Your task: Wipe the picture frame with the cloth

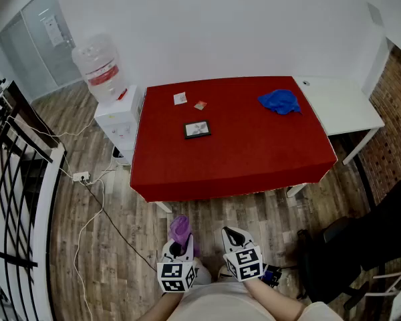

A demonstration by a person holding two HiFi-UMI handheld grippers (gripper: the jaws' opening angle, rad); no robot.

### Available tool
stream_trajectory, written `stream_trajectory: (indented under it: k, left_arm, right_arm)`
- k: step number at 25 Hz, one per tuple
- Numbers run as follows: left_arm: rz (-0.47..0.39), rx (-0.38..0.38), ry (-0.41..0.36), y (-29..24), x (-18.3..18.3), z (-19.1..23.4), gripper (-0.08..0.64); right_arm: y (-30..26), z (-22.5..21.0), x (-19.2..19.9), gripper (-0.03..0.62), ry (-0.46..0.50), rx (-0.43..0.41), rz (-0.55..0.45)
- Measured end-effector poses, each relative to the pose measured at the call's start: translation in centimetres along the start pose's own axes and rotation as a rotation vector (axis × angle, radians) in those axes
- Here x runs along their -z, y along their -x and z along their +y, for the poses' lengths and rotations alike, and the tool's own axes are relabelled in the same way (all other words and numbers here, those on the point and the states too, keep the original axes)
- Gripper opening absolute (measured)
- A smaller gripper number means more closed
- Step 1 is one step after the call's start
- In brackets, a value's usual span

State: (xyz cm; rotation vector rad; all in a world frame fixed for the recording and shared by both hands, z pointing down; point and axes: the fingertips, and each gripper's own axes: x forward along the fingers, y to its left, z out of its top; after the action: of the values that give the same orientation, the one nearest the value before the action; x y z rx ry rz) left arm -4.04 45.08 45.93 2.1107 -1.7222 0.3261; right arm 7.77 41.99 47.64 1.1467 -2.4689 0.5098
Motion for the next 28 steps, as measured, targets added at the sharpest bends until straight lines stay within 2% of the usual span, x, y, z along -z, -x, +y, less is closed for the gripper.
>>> stream_trajectory:
  k: [5,10,20,28]
  left_arm:
    - [0.013,0.002,-0.009,-3.6,-0.9,1.8,0.061]
    - [0.02,0.021,-0.019,-10.2,-2.6,5.2,0.061]
    - [0.015,0.093,-0.056,-23.7,-12.5,14.5,0.061]
    - [0.027,0.122,-0.075,-29.7,-16.6,17.9,0.061]
  right_arm:
    - [-3.0,-1.5,-0.7,0.005,-0.01,0.006,0.007]
    - [-9.3,-4.5,-2.8,0.005,-0.019,0.033,0.011]
    - [-23.9,-9.0,-13.1,0.005,-0.026,0.085,0.007]
    - [-29.6,-12.0,-18.2,0.005,-0.032,0.126,0.002]
